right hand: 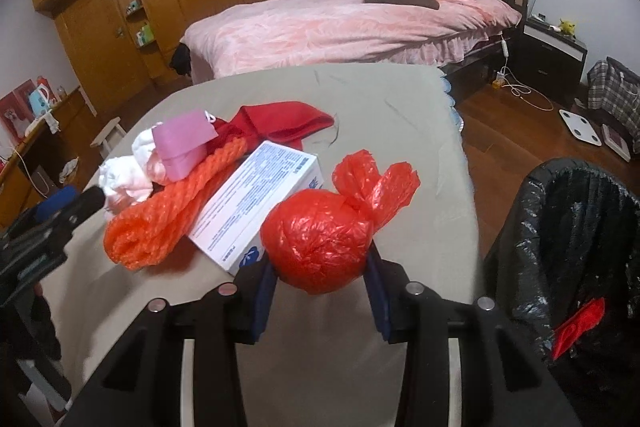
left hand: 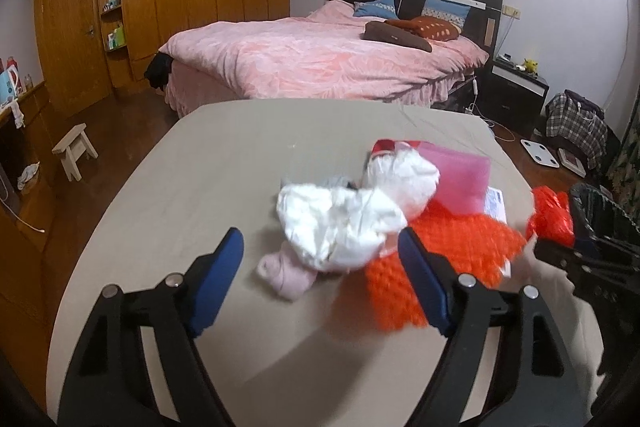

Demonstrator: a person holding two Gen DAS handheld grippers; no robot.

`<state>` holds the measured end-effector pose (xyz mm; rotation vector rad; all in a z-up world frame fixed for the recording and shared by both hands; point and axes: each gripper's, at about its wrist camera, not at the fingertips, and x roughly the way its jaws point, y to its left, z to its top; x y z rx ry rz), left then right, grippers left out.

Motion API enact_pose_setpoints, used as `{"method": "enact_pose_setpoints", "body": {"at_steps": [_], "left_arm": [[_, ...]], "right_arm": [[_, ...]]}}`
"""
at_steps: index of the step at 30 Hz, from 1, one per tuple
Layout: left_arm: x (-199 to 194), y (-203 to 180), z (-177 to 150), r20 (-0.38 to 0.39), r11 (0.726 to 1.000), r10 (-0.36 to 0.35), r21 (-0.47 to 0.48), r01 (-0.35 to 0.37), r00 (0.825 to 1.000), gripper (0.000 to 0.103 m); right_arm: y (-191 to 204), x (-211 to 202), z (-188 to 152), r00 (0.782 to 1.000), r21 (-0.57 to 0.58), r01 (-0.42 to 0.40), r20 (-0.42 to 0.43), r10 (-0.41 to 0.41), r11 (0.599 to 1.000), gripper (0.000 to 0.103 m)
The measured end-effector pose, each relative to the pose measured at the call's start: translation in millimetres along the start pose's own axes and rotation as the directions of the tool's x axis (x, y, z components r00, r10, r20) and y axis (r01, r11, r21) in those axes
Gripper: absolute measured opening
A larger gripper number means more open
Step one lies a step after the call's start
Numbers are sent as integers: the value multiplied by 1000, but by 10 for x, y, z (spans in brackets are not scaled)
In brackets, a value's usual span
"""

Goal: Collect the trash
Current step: 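Grasp the red plastic bag with the right tool while the left tool grasps white tissue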

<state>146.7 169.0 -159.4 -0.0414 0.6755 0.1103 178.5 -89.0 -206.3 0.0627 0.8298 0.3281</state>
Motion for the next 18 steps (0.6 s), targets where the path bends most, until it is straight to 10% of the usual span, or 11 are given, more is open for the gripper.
{"method": "enact_pose_setpoints", "body": {"at_steps": [10, 18], "left_arm": [[331, -67, 78, -31, 999, -45, 15, 46, 998, 57], [166, -92, 63, 6, 997, -67, 36, 66, 998, 8]], "right_arm": [[4, -13, 5, 1000, -16, -2, -13, 2, 1000, 41], [6, -56, -16, 1000, -16, -1, -12, 1, 1000, 41]]}}
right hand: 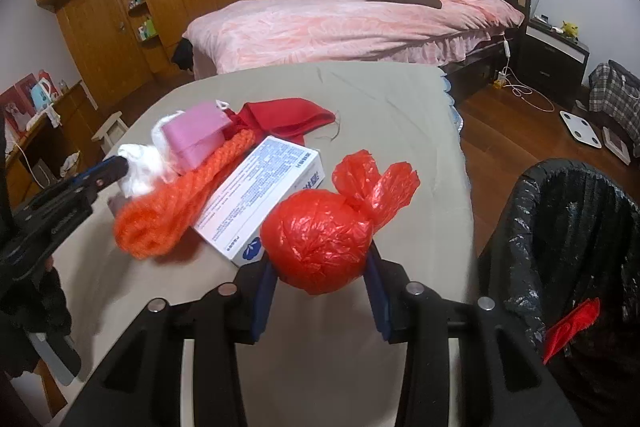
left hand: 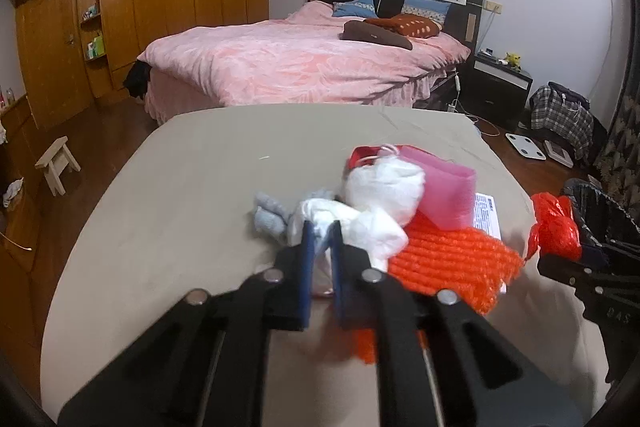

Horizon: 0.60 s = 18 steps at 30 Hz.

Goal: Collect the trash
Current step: 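Grasp the red plastic bag with the right tool while the left tool grasps white tissue, then move both tools over the bin and release the red bag and tissue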

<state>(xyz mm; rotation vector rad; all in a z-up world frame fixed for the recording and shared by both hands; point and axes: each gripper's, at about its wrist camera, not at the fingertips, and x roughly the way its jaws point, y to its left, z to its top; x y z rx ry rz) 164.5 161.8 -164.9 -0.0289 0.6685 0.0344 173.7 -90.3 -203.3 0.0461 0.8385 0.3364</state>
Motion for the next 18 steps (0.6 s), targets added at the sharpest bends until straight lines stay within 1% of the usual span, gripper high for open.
{"method": "enact_pose_setpoints", "body": {"at_steps": [9, 18], "left_arm": [[-302, 29, -66, 27, 1000, -13, -20, 14, 1000, 7], [-707, -78, 57, 95, 999, -29, -22, 31, 995, 7]], "right_arm": [[22, -145, -9, 1000, -5, -10, 19, 10, 1000, 41], [37, -503, 63, 996, -20, -17, 88, 18, 1000, 41]]}}
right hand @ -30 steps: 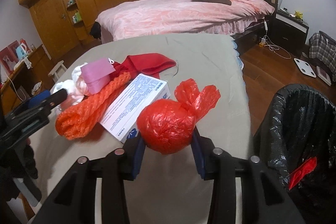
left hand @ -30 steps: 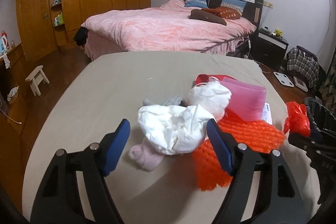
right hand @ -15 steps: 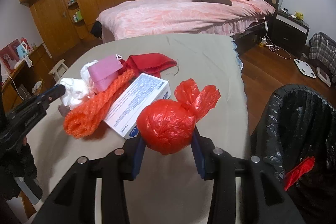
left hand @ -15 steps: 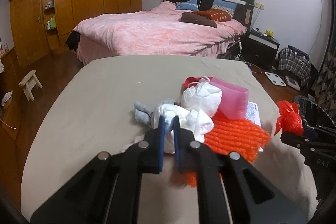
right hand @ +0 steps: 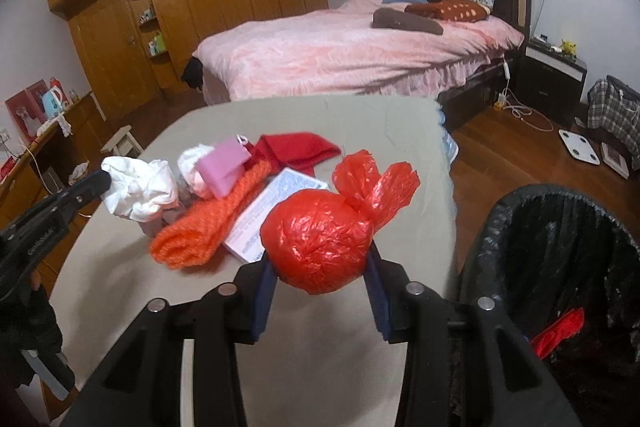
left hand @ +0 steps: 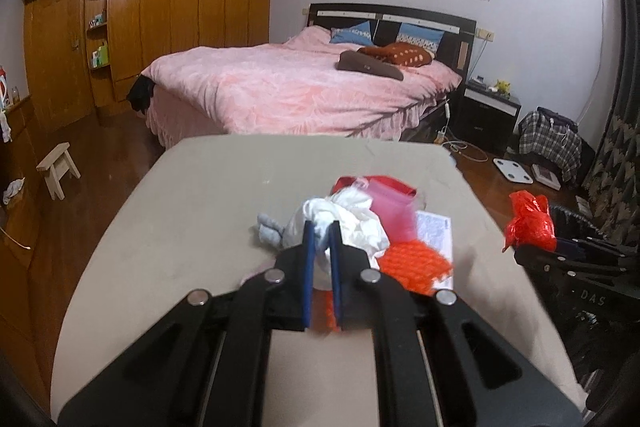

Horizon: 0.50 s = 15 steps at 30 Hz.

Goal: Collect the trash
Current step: 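Move both tools over the bin and release the red bag and tissue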

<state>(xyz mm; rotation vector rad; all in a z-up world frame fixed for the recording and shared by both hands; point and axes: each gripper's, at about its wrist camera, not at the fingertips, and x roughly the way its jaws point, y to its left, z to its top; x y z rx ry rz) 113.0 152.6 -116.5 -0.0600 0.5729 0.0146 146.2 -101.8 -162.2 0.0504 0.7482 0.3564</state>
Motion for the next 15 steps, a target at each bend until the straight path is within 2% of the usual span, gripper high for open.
{"method": "enact_pose_setpoints", "body": {"at_steps": [9, 15], "left_arm": [[-150, -331, 142, 3, 998, -16, 53, 15, 1000, 7], [-222, -588, 196, 12, 995, -64, 72, 63, 998, 7]], "right_arm": [[-69, -327, 109, 999, 3, 18, 49, -18, 1000, 41], [-180, -585, 131, 996, 20, 40, 84, -41, 999, 41]]}}
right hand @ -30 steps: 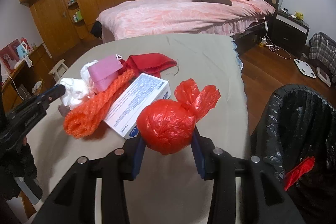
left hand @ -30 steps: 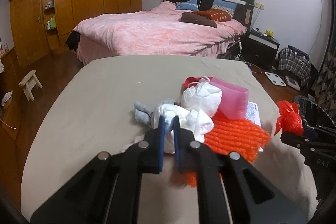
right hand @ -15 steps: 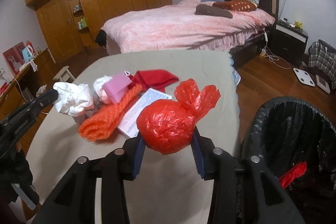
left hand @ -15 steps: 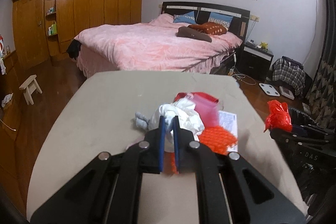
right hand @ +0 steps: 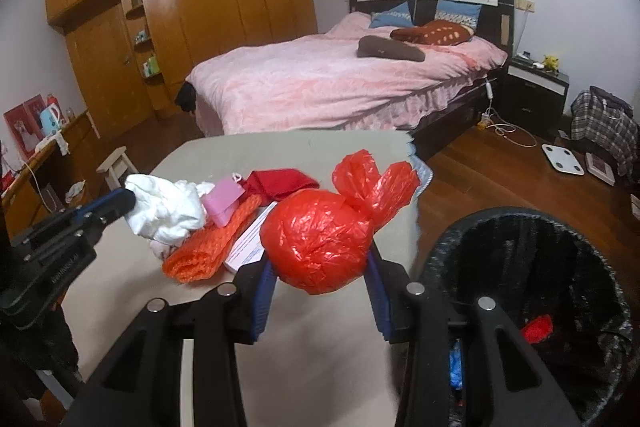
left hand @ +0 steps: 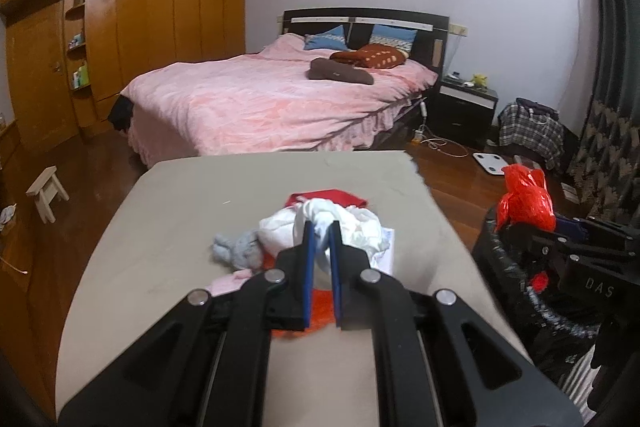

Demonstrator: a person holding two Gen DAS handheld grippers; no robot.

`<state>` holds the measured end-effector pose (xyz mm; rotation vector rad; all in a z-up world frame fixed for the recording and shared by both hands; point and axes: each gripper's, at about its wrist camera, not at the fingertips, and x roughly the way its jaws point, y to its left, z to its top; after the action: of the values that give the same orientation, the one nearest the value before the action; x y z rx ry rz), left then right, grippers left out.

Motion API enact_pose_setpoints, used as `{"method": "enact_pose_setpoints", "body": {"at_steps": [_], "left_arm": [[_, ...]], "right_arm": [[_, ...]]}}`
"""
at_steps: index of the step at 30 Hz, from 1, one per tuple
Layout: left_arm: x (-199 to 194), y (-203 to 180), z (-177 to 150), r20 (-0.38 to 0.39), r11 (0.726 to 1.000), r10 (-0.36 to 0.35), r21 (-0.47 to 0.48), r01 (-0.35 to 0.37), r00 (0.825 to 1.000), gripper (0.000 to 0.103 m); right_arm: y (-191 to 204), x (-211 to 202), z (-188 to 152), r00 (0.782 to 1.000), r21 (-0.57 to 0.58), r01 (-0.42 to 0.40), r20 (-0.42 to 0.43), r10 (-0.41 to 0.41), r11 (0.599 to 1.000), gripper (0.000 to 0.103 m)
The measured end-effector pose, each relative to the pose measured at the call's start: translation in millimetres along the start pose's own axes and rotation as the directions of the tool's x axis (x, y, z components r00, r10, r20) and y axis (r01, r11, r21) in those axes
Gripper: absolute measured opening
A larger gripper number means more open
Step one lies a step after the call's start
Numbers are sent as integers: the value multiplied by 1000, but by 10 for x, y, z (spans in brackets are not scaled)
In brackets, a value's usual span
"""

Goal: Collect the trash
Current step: 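Move both tools over the bin and release the red bag and tissue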

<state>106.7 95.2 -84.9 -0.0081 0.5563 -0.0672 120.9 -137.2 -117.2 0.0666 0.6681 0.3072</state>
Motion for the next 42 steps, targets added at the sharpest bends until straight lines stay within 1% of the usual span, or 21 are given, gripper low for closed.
{"method": "enact_pose_setpoints", "body": {"at_steps": [8, 14, 18, 24, 28, 33, 37, 38, 39, 40, 41, 42], "left_arm": [[-12, -344, 54, 9, 996, -79, 45, 78, 997, 7], [20, -692, 73, 4, 985, -151, 81, 150, 989, 7], [85, -906, 69, -6, 975, -195, 106, 194, 981, 7], [166, -1307, 45, -25, 950, -276, 143, 277, 961, 7], [250, -1597, 43, -43, 928, -335, 160, 337, 941, 7], [371, -1873, 9, -67, 902, -385, 184, 391, 920, 7], [480, -2035, -42, -92, 881, -426, 185, 436, 900, 7], [502, -2068, -53, -96, 874, -438, 188, 449, 894, 9], [518, -2085, -61, -99, 869, -445, 190, 456, 890, 13], [530, -2099, -70, -98, 865, -454, 193, 464, 886, 20], [538, -2109, -76, -101, 861, -460, 191, 471, 882, 38], [542, -2106, -86, -101, 861, -461, 189, 472, 882, 49]], "right_arm": [[-293, -340, 13, 997, 32, 53, 47, -54, 998, 41], [-644, -540, -56, 988, 63, 141, 58, -145, 988, 41], [-895, -636, -163, 979, 95, 196, 47, -201, 976, 41], [-1285, -800, -298, 960, 152, 270, 33, -278, 951, 41], [-1486, -907, -368, 948, 176, 307, 28, -317, 935, 42], [-1682, -1002, -433, 936, 206, 339, 22, -350, 918, 43], [-1802, -1028, -491, 930, 225, 357, 11, -369, 907, 45], [-1825, -1028, -501, 928, 227, 361, 10, -373, 904, 48], [-1844, -1024, -506, 926, 227, 367, 8, -378, 902, 51], [-1862, -1016, -514, 922, 226, 376, 2, -387, 899, 58], [-1870, -1007, -532, 919, 227, 384, -2, -394, 895, 68], [-1885, -1001, -542, 914, 232, 395, -6, -405, 889, 71]]}}
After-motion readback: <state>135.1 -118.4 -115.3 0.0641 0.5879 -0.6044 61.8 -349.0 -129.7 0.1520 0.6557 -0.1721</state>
